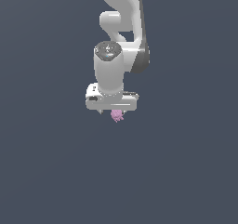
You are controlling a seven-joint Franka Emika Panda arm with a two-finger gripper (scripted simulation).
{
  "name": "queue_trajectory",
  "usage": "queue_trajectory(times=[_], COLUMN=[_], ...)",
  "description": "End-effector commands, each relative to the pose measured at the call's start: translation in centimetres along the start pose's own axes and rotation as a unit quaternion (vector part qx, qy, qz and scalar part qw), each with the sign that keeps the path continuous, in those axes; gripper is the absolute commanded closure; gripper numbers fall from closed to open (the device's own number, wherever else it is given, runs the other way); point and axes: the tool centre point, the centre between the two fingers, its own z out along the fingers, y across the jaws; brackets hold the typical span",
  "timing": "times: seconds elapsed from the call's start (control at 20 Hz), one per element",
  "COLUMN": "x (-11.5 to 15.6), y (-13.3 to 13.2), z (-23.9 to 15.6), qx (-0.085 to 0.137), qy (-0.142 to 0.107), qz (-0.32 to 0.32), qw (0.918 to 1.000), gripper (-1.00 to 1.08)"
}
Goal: Pick up the object and move it to a goal position.
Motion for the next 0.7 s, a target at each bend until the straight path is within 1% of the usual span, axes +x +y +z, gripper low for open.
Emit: queue_trajectory(times=[0.0,0.4,0.65], x=[0.0,-0.82,-0.84], y=[0.0,0.11,0.11], z=[0.0,0.4,0.4], qx=[0.0,0.005,0.005], qy=[0.0,-0.014,-0.014], qz=[0.0,0.002,0.002], qw=[1.0,0.9999,0.9999], gripper=[-0.92,-0.92,-0.92])
